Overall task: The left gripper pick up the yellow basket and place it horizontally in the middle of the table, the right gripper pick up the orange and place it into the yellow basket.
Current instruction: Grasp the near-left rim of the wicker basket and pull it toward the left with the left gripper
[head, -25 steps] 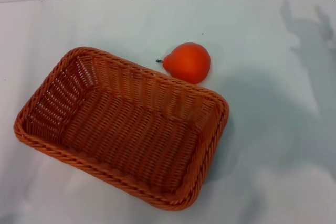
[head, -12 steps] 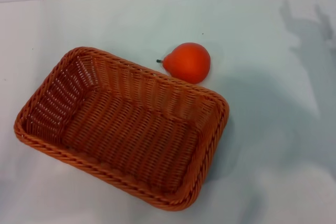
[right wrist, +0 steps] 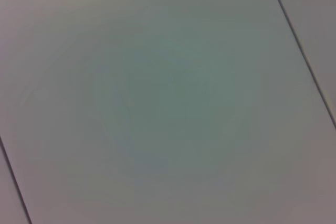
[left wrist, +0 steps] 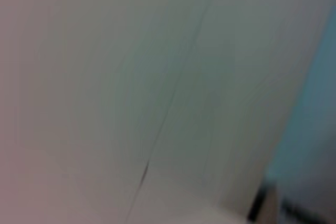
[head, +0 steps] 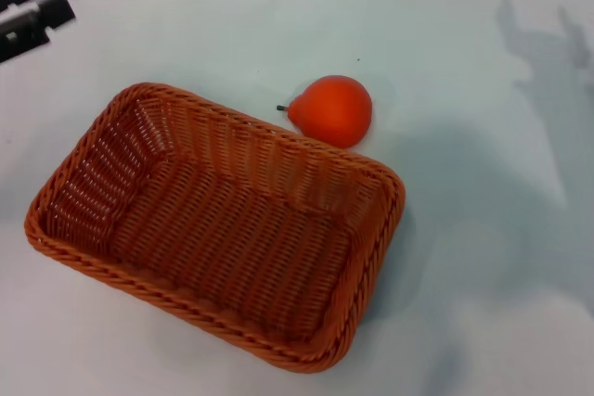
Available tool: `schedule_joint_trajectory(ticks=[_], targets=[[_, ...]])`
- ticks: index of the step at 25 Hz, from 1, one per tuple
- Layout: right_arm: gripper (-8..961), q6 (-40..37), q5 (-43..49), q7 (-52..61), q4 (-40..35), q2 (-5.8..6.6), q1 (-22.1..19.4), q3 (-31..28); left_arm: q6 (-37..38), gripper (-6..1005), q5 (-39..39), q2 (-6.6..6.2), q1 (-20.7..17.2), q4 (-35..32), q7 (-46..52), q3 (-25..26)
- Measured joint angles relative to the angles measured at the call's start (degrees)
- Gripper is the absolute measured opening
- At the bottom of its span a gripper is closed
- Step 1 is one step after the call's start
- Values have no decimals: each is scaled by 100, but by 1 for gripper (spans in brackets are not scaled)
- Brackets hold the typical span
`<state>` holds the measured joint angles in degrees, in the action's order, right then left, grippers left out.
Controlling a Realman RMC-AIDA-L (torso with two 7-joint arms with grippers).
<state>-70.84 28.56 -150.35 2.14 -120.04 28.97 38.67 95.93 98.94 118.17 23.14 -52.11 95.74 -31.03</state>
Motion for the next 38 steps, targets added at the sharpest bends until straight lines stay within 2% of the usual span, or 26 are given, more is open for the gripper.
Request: schedule_joint_trajectory(ticks=[3, 8, 10, 14, 17, 20, 27, 38], targets=[[826, 0, -6, 15, -12, -1, -10, 0, 93, 838, 967, -18, 102, -994, 840, -49], [827, 81, -9, 15, -13, -1, -20, -2, 264, 828, 1994, 7, 139, -2245, 1804, -404], [827, 112, -9, 15, -12, -1, -23, -6, 280, 824, 2308, 58, 141, -2599, 2076, -589], [827, 142, -9, 15, -4, -1, -18, -9, 205, 831, 3250, 326, 220, -3206, 2675, -971], [827, 143, -8, 15, 7, -1, -14, -9, 193, 835, 3882, 505, 434, -3262, 3000, -1055], [826, 145, -8, 14, 14, -1, -10, -9, 176, 835, 4311, 567, 623, -3094, 3247, -1162], [826, 188, -8, 14, 20, -4, -30, -9, -317, 834, 4702, 567, 749, -2665, 3484, -1565], [826, 282, -8, 14, 23, -1, -42, -9, -698, 834, 4967, 572, 777, -2392, 3605, -1758]])
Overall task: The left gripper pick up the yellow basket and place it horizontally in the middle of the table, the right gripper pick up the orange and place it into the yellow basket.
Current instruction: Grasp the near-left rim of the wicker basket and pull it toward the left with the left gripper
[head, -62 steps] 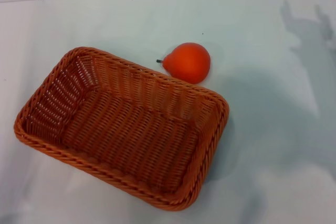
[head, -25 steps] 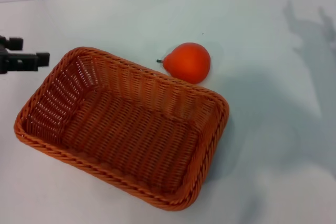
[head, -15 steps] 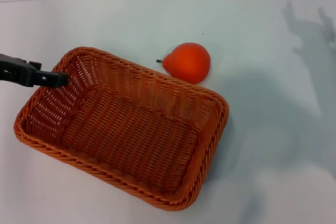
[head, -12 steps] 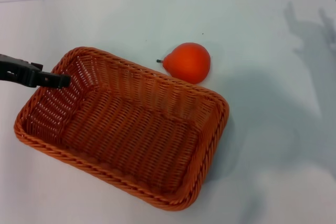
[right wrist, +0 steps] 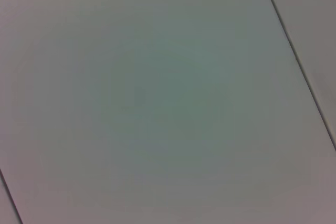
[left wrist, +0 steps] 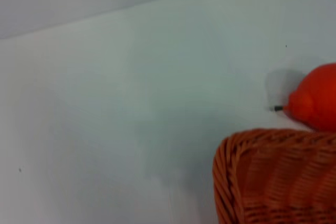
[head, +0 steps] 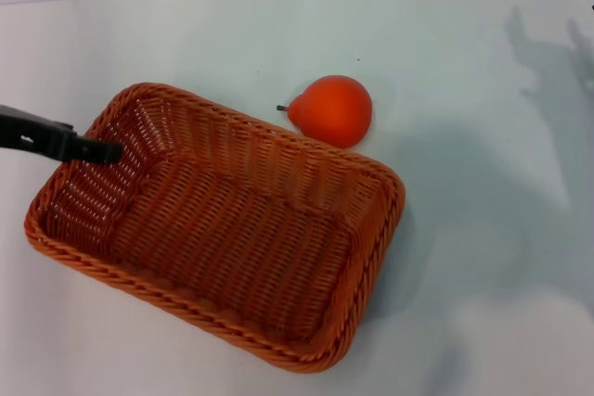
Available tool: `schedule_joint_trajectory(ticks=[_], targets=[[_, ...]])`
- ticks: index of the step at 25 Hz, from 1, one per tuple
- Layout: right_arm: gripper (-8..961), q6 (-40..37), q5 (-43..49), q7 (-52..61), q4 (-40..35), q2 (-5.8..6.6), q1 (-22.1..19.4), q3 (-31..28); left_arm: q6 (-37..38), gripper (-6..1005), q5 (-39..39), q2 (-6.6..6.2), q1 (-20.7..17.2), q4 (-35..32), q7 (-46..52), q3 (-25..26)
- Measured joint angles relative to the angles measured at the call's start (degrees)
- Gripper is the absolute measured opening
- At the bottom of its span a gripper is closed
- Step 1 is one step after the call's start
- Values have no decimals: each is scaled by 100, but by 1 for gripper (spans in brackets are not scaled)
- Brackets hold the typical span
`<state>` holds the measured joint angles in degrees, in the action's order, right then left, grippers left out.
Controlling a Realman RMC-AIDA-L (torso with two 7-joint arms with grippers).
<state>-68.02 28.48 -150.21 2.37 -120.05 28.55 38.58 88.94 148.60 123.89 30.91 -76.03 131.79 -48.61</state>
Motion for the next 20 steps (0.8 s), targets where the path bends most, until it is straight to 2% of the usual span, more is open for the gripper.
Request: schedule_joint_trajectory(ticks=[8, 13, 18, 20], targets=[[827, 0, 0, 0, -14, 0, 2, 0, -137, 821, 302, 7, 51, 169, 165, -334], [827, 13, 0, 0, -16, 0, 2, 0, -173, 792, 282, 3, 65, 145, 277, -340], [827, 52, 0, 0, -23, 0, -3, -42, -127, 527, 314, -4, 115, 167, 300, -375], [827, 58, 0, 0, -27, 0, -14, -83, -93, 495, 316, -5, 115, 168, 305, -391]])
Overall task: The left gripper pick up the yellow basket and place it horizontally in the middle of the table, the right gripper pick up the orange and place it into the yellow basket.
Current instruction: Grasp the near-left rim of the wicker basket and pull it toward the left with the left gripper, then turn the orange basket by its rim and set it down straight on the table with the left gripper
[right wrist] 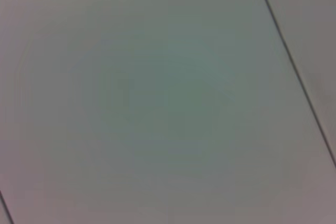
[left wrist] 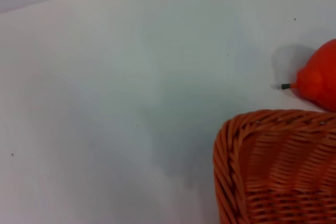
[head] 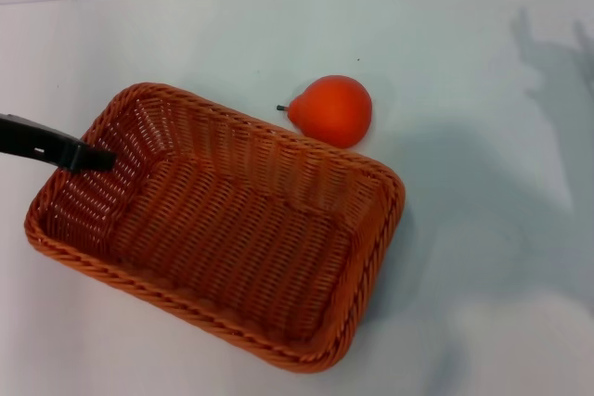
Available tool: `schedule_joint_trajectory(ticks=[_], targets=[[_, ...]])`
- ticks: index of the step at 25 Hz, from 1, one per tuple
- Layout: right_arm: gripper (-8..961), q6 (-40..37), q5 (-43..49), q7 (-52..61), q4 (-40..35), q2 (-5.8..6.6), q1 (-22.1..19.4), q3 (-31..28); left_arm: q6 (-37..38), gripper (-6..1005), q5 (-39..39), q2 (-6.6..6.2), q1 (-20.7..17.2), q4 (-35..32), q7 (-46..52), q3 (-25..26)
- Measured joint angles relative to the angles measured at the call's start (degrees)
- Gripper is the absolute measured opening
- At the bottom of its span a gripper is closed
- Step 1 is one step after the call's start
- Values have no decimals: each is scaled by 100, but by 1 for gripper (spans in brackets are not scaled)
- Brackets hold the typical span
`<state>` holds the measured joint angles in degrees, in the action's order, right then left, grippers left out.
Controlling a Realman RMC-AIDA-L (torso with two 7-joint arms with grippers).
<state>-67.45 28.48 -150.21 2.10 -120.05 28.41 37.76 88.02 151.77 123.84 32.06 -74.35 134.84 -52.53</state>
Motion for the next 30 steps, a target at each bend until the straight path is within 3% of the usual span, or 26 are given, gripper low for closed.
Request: schedule_joint_trajectory(ticks=[9, 12, 24, 30], targets=[[826, 4, -1, 0, -17, 0, -9, -58, 196, 349, -41, 0, 12, -29, 21, 87], [826, 4, -1, 0, -24, 0, -6, -59, 217, 171, -135, -1, 54, 2, 110, 327], [827, 139, -1, 0, -33, 8, -12, -94, 498, 170, -1349, -47, 7, 236, 164, 2675], [827, 164, -1, 0, -35, 12, -5, -132, 243, 170, -1411, -6, -195, 360, 175, 3014]])
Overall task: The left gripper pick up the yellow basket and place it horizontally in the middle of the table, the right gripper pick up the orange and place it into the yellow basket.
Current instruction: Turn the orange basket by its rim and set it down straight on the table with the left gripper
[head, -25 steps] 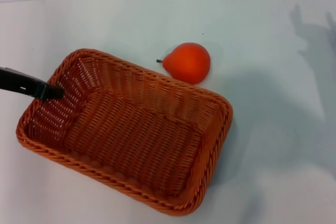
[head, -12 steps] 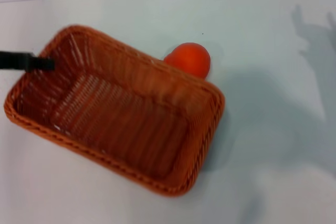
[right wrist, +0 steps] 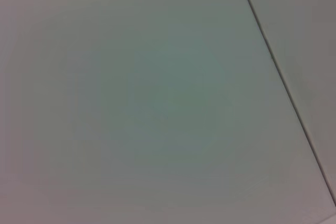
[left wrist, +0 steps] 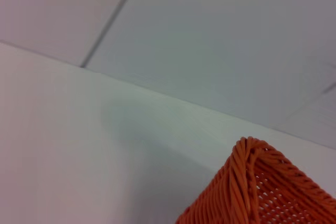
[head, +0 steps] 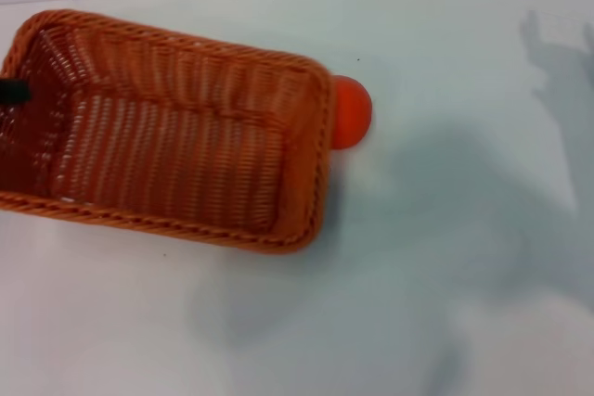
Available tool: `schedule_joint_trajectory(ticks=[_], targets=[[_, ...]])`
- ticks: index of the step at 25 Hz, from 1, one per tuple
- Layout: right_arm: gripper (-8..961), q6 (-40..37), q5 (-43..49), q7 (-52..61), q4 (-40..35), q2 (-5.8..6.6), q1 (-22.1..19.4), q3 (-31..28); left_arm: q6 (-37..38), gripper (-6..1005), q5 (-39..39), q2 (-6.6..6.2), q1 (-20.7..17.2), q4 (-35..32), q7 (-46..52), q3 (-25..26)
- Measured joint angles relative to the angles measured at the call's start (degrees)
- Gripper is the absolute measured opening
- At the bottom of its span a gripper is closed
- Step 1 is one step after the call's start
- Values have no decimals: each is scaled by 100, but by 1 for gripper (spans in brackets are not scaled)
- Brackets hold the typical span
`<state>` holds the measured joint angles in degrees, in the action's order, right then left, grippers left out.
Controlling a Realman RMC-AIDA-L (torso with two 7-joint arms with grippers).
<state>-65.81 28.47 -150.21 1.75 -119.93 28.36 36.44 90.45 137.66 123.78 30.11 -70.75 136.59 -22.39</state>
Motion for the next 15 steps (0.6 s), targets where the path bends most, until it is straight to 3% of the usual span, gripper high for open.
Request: schedule_joint_trajectory(ticks=[6, 10, 15], targets=[[826, 137, 0, 0, -3, 5, 40, -13, -333, 170, -110, -38, -259, 92, 48, 144], [826, 146, 0, 0, -8, 6, 63, -14, -412, 170, -179, 12, -302, 128, 49, 196], [827, 160, 0, -2, -8, 13, 58, -57, -712, 169, -826, 22, -482, 838, -23, 125]])
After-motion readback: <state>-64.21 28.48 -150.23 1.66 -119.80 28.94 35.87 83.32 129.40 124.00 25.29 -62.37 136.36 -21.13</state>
